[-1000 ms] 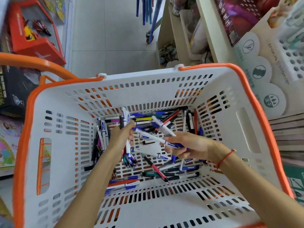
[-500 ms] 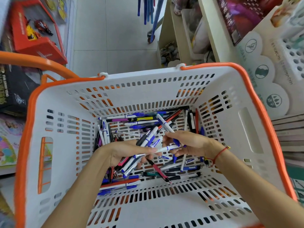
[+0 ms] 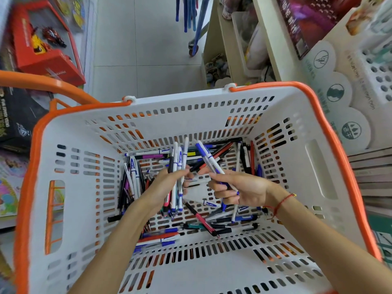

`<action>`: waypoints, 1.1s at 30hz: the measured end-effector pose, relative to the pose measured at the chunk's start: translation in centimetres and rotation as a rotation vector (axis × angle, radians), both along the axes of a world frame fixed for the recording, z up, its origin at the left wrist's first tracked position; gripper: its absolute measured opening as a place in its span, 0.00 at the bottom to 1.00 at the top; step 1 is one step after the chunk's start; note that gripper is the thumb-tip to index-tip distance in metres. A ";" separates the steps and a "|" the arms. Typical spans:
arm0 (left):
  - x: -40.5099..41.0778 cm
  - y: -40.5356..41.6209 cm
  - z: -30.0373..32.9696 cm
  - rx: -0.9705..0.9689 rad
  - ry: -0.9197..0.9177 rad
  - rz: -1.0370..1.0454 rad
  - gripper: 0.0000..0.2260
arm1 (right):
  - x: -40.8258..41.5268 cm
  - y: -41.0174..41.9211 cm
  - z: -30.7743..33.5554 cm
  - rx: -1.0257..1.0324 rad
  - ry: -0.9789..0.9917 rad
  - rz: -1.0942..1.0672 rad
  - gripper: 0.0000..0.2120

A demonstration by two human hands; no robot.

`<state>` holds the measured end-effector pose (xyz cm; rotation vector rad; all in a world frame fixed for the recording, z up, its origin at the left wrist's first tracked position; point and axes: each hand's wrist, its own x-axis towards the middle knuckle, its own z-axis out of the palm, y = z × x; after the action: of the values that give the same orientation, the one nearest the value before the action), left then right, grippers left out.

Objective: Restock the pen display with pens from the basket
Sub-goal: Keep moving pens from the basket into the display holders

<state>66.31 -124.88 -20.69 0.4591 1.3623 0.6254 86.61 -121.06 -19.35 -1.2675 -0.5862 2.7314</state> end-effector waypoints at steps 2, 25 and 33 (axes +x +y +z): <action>0.8 0.5 0.0 0.013 0.092 0.081 0.09 | -0.7 -0.3 0.0 0.013 0.027 0.012 0.10; 4.9 -1.2 5.0 -0.150 0.142 0.038 0.30 | -2.6 -2.2 6.9 0.402 -0.327 0.656 0.20; 8.7 -0.4 10.9 -0.124 0.115 -0.226 0.47 | 1.9 -4.6 12.1 0.506 -0.367 0.503 0.23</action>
<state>75.01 -125.31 -9.83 0.5462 1.4246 0.3312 88.55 -125.67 -7.29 -1.6425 -1.7074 2.4033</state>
